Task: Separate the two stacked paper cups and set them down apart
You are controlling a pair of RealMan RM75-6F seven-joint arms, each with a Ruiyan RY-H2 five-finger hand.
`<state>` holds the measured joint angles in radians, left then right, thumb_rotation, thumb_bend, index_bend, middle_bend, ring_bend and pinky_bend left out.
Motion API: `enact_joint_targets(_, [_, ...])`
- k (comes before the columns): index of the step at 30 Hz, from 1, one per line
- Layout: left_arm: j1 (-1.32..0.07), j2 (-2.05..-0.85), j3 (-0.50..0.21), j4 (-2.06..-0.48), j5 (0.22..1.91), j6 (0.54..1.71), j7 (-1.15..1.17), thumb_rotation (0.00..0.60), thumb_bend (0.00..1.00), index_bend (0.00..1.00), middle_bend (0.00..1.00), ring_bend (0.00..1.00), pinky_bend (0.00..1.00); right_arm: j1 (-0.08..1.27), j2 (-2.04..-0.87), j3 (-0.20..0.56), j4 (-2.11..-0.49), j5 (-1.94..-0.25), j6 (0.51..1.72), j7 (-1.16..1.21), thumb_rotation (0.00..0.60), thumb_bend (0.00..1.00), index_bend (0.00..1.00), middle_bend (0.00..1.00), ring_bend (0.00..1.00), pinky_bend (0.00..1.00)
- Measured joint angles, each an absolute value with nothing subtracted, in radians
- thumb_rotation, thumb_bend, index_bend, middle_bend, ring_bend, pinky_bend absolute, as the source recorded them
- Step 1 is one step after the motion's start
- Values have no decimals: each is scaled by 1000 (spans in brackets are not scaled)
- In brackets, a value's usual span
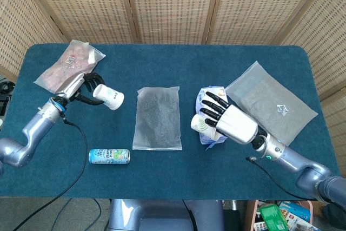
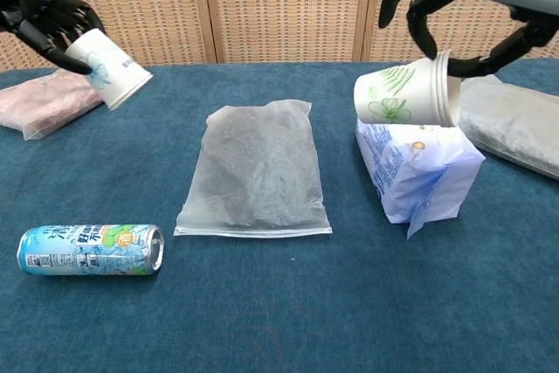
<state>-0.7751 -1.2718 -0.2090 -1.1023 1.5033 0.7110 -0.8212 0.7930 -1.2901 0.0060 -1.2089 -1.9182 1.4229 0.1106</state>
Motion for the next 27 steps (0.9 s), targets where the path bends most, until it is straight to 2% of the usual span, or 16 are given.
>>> enact_joint_targets(3, [-756,-1257,-180,-1094,1497,727,-711,600,179,491,498,466,485,826,-1289,-2,-1225,-1939,1365,97,600,601,669,391,226,206])
enact_joint_targets(7, [-738,-1263,-152,-1084,1485,749,-596,600,181,491,497,466,485,879,-1294,-14,-1242,-1969,1272,68,600,601,669,389,226,219])
enact_joint_targets(9, [-732,-1275,-145,-1076,1477,759,-550,600,181,491,459,434,476,903,-1300,-20,-1249,-1979,1228,51,600,601,656,375,226,219])
enact_joint_targets(10, [-729,-1286,-141,-1071,1470,764,-519,600,181,480,418,399,459,912,-1303,-22,-1251,-1982,1213,40,600,587,617,358,226,219])
enact_joint_targets(11, [-727,-1296,-138,-1067,1465,766,-496,600,180,418,317,313,407,918,-1306,-23,-1252,-1985,1200,28,600,510,507,313,221,208])
enact_joint_targets(12, [-726,-1310,-134,-1063,1457,767,-466,600,180,304,187,197,332,923,-1308,-24,-1254,-1984,1183,9,600,373,354,244,198,179])
enact_joint_targets(14, [-725,-1332,-128,-1064,1438,761,-433,600,181,85,32,43,202,924,-1309,-19,-1259,-1971,1160,-29,600,112,140,130,125,106])
enact_joint_targets(15, [-726,-1341,-125,-1071,1426,750,-425,600,180,16,1,4,146,921,-1310,-12,-1268,-1953,1149,-58,600,30,81,90,82,73])
enact_joint_targets(19, [-727,-1330,-124,-1115,1399,728,-424,600,177,0,0,0,55,892,-1312,25,-1316,-1861,1138,-139,600,0,50,73,50,44])
enact_joint_targets(27, [-679,-1250,-133,-1227,1356,795,-416,600,177,0,0,0,0,792,-1252,84,-1438,-1754,1233,-205,600,0,50,73,32,20])
